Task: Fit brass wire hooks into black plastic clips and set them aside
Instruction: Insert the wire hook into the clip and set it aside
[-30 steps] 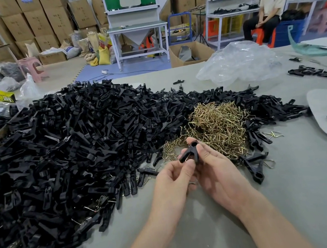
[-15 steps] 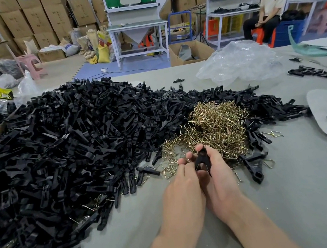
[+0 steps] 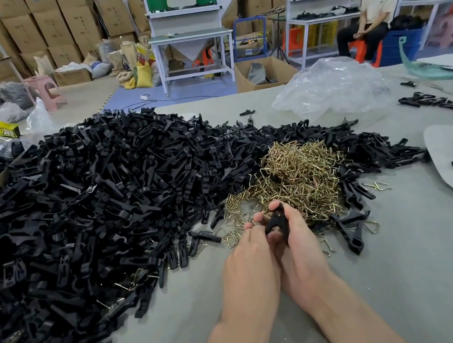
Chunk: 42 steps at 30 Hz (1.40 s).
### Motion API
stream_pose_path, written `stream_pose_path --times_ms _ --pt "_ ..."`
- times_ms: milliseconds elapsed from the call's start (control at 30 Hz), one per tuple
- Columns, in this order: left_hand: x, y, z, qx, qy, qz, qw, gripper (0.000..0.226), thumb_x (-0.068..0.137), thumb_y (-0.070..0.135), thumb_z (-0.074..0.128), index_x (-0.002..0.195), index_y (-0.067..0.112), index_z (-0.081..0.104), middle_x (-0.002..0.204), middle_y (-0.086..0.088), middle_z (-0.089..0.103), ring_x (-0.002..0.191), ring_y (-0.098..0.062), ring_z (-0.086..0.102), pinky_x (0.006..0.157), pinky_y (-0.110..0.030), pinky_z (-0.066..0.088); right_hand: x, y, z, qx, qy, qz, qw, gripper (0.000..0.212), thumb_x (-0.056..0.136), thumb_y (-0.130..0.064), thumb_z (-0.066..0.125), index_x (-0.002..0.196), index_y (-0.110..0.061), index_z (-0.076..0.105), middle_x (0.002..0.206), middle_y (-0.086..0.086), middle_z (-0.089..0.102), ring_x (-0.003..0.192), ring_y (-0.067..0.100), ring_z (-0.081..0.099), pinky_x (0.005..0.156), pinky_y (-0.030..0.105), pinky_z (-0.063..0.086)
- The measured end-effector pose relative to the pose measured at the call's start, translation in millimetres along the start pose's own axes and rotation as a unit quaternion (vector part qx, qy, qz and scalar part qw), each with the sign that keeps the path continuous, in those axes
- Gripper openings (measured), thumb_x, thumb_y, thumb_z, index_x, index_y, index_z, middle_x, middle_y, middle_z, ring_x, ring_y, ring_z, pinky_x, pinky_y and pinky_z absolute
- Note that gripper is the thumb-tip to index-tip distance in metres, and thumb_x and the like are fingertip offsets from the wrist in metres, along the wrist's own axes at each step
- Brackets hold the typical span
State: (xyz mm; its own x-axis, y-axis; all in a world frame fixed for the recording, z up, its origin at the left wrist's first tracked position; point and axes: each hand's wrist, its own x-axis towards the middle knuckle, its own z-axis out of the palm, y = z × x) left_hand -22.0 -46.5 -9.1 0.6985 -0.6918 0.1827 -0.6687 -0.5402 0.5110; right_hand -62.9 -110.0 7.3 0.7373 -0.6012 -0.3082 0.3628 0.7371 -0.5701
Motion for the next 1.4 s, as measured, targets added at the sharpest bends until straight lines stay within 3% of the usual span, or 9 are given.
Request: stream_pose_path --times_ms 333,433,600,700,933,1067,1200,1300,1400 --pt "2 -9 -3 -0.108 0.045 0.044 0.992 0.044 0.104 0.042 0.035 0.138 0.021 0.054 0.139 0.006 0.059 0.124 -0.018 0.056 0.096 -0.032 0.045 6 -9 -8 0.045 -0.053 0.026 0.997 0.032 0.092 -0.029 0.055 0.108 -0.010 0.076 0.090 0.008 0.065 0.086 0.021 0.063 0.102 0.034 0.045" --pt "0 -9 -4 -0.131 0.062 0.059 0.988 0.054 0.100 0.049 0.028 0.138 0.021 0.054 0.136 0.007 0.061 0.121 -0.014 0.056 0.096 -0.030 0.046 7 -8 -13 0.006 -0.071 0.034 0.997 0.037 0.102 -0.029 0.046 0.118 -0.013 0.075 0.095 0.005 0.070 0.092 0.017 0.066 0.092 0.033 0.050" --pt "-4 -11 -3 -0.183 0.071 0.054 0.979 0.062 0.095 0.067 0.022 0.129 0.029 0.057 0.120 0.015 0.066 0.110 -0.003 0.058 0.086 -0.016 0.044 7 -6 -12 -0.018 -0.088 -0.015 0.996 0.036 0.089 -0.025 0.058 0.117 -0.010 0.074 0.099 0.010 0.070 0.090 0.020 0.069 0.084 0.034 0.059" --pt "-5 -13 -3 -0.178 0.090 0.031 0.979 0.077 0.082 0.088 0.020 0.132 0.039 0.053 0.104 0.021 0.064 0.096 0.004 0.059 0.074 -0.009 0.043 6 -3 -13 -0.070 -0.086 -0.034 0.993 0.028 0.097 -0.021 0.053 0.113 -0.017 0.076 0.099 0.011 0.075 0.088 0.021 0.073 0.075 0.034 0.060" --pt "-3 -14 -3 -0.128 0.109 0.030 0.985 0.081 0.081 0.089 0.018 0.128 0.036 0.057 0.079 0.013 0.065 0.069 -0.001 0.059 0.058 -0.015 0.039 -2 -13 -14 -0.196 -0.074 -0.101 0.973 0.028 0.103 -0.021 0.053 0.108 -0.034 0.077 0.108 0.001 0.076 0.097 0.017 0.070 0.085 0.039 0.060" --pt "-4 15 1 -0.084 0.108 0.041 0.990 0.067 0.088 0.081 0.017 0.121 0.038 0.056 0.075 0.017 0.061 0.065 0.004 0.055 0.056 -0.013 0.034 -7 -27 -24 -0.145 -0.049 -0.120 0.981 0.028 0.104 -0.020 0.053 0.108 -0.033 0.077 0.109 0.003 0.076 0.095 0.017 0.072 0.076 0.035 0.060" --pt "-1 70 18 -0.026 0.112 0.089 0.989 0.060 0.092 0.073 0.014 0.122 0.040 0.054 0.079 0.019 0.059 0.065 0.008 0.051 0.055 -0.009 0.029 -18 -62 -53 -0.082 -0.015 -0.176 0.981 0.026 0.102 -0.020 0.053 0.109 -0.028 0.077 0.105 0.001 0.075 0.093 0.016 0.069 0.083 0.035 0.058" --pt "6 127 43 -0.006 0.077 0.125 0.989 0.062 0.091 0.067 0.017 0.122 0.032 0.058 0.093 0.007 0.073 0.083 -0.016 0.069 0.061 -0.026 0.036 -28 -108 -85 -0.019 0.017 -0.213 0.977 0.026 0.101 -0.023 0.053 0.110 -0.024 0.077 0.102 0.009 0.071 0.092 0.022 0.066 0.087 0.037 0.057" --pt "22 199 66 -0.015 0.073 0.189 0.979 0.052 0.093 0.064 0.026 0.112 0.030 0.061 0.088 0.000 0.074 0.083 -0.021 0.071 0.063 -0.029 0.042 -40 -160 -116 0.031 0.060 -0.259 0.964 0.031 0.104 -0.035 0.049 0.121 -0.025 0.072 0.112 0.006 0.073 0.097 0.019 0.070 0.091 0.038 0.056"
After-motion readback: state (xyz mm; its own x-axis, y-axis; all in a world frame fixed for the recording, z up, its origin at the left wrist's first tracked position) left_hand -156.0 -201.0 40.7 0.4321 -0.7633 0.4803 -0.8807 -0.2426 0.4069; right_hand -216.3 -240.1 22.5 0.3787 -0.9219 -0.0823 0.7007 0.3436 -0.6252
